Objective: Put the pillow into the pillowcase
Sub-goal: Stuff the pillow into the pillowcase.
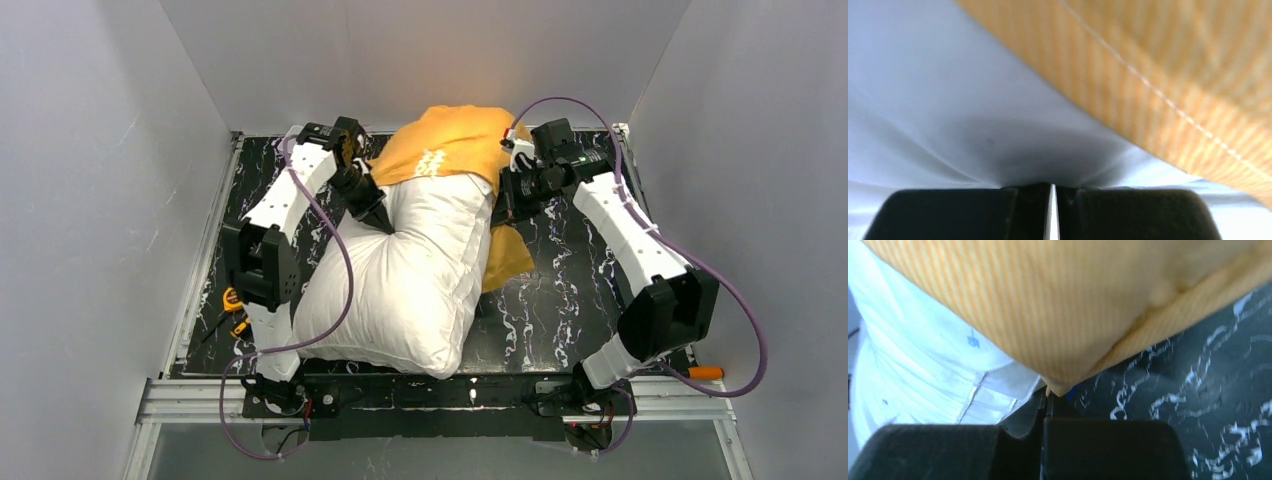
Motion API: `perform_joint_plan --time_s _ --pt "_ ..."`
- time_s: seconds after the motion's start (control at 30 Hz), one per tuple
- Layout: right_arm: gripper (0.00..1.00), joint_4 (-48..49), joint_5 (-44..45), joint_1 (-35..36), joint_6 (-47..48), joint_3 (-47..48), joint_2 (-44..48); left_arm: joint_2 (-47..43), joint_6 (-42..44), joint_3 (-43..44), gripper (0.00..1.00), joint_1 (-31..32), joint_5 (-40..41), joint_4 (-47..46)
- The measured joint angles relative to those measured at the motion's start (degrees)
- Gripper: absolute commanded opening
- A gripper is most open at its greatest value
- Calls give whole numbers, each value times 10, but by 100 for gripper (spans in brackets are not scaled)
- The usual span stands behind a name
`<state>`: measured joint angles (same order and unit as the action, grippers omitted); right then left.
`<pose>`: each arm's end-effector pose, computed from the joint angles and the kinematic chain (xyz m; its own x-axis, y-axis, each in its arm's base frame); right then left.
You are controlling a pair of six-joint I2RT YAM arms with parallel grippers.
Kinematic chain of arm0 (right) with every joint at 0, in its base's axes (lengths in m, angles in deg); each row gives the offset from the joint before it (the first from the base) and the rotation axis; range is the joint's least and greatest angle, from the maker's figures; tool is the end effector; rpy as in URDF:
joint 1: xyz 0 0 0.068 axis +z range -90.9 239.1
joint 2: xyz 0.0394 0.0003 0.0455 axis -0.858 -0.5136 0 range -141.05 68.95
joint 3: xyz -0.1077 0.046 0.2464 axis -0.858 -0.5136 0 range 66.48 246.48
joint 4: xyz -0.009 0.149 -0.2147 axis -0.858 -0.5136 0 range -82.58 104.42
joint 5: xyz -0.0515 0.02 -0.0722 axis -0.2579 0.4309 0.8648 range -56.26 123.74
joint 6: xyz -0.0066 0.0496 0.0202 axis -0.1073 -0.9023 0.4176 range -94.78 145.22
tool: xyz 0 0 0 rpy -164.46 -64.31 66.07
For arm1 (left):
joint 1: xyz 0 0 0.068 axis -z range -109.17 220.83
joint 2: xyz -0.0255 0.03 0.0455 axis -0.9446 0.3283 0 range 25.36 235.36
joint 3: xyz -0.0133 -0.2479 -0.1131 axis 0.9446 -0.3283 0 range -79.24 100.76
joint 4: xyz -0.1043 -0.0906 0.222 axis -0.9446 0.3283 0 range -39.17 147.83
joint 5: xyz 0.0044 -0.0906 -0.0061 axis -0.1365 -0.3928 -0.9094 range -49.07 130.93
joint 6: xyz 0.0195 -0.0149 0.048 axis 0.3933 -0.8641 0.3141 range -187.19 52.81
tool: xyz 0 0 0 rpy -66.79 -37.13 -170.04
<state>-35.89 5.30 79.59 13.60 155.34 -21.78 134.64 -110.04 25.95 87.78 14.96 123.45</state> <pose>0.3076 0.1332 0.3463 -0.8419 -0.1255 -0.5248 -0.4204 0.7623 0.4921 0.3592 -0.1257 0.3019 -0.9262 -0.3568 0.1213 -0.3704 0.8018 -0.4689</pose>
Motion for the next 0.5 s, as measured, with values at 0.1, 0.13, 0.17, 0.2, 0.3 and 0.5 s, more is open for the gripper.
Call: perform_joint_plan --time_s 0.1,0.13,0.17,0.2,0.3,0.5 --pt "22 -56 31 2 16 -23 34 46 -18 52 3 16 -14 -3" --pt "34 -71 42 3 17 -33 46 60 -20 74 11 19 -17 -2" --pt "45 -85 50 3 15 -40 57 71 -20 95 27 21 -18 -5" --pt "55 -98 56 3 11 -40 64 77 -17 112 42 22 -16 -8" --pt "75 -123 95 9 0 -27 82 73 -3 144 67 23 -12 -26" --pt "84 -126 203 13 -3 -9 52 -8 31 111 74 23 15 -18"
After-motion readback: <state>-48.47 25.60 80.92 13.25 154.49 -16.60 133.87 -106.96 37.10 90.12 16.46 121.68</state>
